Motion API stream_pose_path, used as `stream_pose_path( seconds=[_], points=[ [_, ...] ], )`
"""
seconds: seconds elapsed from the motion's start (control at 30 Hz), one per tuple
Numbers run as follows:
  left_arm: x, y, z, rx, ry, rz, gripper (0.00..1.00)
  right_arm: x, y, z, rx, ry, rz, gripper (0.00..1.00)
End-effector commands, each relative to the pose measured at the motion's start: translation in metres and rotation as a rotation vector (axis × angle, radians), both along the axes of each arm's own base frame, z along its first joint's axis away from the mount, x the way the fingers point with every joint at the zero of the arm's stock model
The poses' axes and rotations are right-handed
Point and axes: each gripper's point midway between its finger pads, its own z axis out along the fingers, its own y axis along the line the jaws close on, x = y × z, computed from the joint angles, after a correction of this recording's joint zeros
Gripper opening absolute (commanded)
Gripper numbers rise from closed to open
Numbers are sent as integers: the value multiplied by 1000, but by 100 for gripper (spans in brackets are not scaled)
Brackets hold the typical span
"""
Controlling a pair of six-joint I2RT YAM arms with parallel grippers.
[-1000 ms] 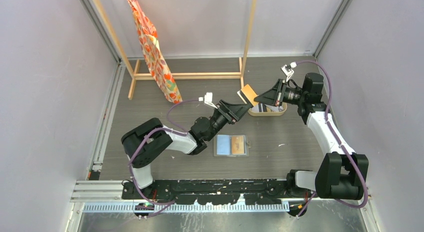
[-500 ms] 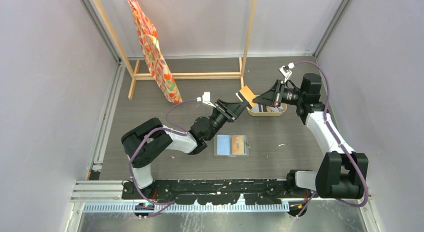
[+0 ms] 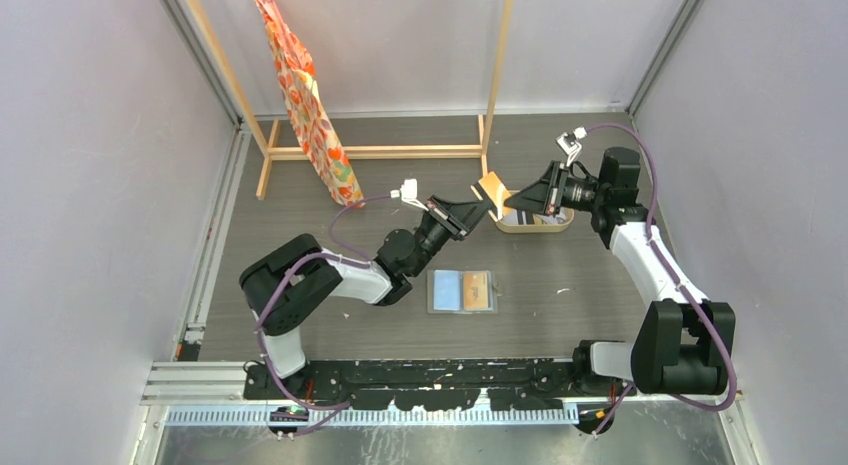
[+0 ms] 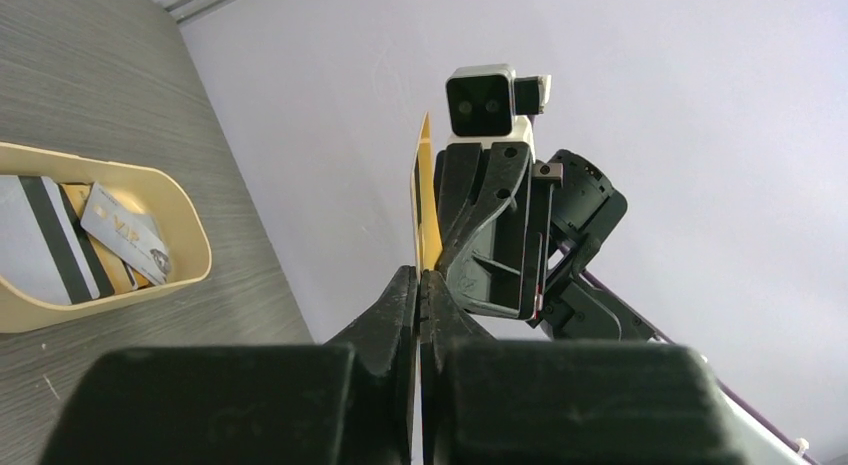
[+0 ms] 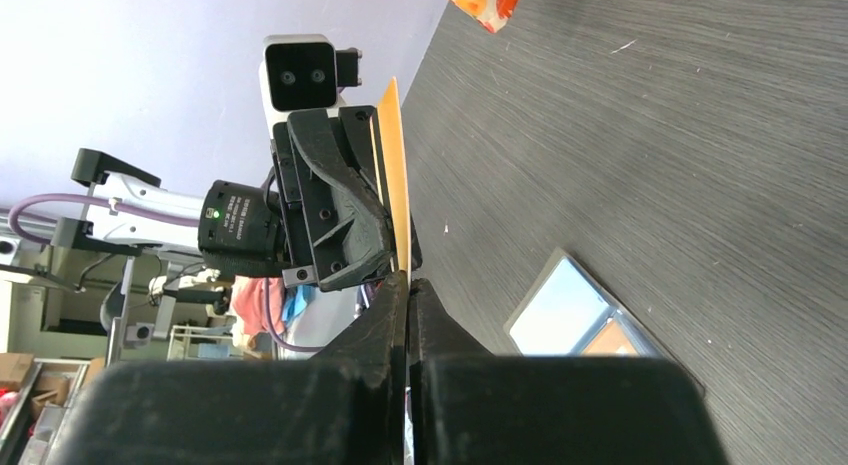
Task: Put the credit cards into the card holder
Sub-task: Insert the credit card into the card holder.
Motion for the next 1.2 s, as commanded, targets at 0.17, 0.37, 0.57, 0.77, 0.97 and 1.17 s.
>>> stream_pose_path(
  seconds=[0.17,0.37,0.57,0.77,0.97,1.17],
  points=[
    [0,18,17,17,-111,-58,0,-14,1,0,-71,-62,68,59],
    [-22,42,-20,151,-85,-261,0,-28,-14,-15,-300,-192,91,73],
    [-89,58,-76,434,88,-603,0,-42,-27,-48,-482,-249,138,63],
    [-128,98,-99,695,265,-649,0,-71,-6,-98,-648,-339,338,51],
    [-140,97,-106,663,271,-719,0,-83,21,-124,-693,-286,486,21],
    [-130,84,-126,624,304,-740,0,-88,37,-156,-763,-191,586,13]
  ],
)
